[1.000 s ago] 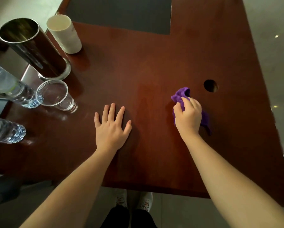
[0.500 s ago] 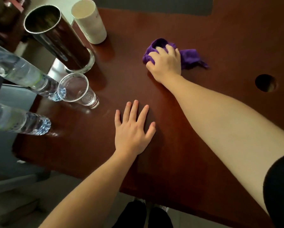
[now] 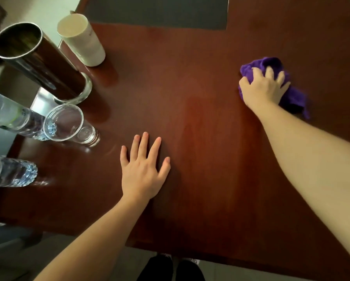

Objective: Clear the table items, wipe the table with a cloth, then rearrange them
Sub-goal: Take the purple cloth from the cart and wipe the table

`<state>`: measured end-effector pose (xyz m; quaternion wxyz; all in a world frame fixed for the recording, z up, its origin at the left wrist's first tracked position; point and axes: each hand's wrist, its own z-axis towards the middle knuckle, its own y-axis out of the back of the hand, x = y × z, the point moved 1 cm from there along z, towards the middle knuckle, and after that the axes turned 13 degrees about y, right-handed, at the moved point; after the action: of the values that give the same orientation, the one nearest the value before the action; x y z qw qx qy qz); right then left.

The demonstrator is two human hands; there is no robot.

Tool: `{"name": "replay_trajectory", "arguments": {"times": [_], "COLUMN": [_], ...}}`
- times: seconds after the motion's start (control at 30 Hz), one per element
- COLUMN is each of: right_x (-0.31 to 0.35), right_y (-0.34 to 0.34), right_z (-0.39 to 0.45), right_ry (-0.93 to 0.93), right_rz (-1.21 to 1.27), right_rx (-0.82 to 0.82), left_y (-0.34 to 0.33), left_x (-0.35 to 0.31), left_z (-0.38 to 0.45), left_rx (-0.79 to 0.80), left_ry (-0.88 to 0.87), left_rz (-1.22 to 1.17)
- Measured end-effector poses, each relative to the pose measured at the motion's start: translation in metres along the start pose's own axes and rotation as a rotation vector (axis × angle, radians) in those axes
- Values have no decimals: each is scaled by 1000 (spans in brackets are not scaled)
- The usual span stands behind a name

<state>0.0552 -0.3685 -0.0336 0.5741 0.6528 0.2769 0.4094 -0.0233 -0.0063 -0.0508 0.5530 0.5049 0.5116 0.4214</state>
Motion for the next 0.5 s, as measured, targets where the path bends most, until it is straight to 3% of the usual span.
{"name": "replay_trajectory", "arguments": {"times": [0.1, 0.17, 0.23, 0.4, 0.5], "right_x": [22, 55, 98, 206, 228], "right_y": [-7, -14, -23, -45, -48], "right_z": [-35, -58, -74, -81, -62], "right_ry": [-121, -86, 59, 621, 735], "right_rz": [37, 34, 28, 61, 44], "right_rx": [-48, -58, -33, 144, 226], "left_y": [1, 2, 2, 4, 4], "left_x": [-1, -1, -2, -4, -2], "left_z": [0, 0, -1, 1, 0], "left_rx": [6, 17, 21, 36, 31], "left_ry": [2, 5, 7, 11, 8], "left_rz": [0, 0, 3, 7, 10]}}
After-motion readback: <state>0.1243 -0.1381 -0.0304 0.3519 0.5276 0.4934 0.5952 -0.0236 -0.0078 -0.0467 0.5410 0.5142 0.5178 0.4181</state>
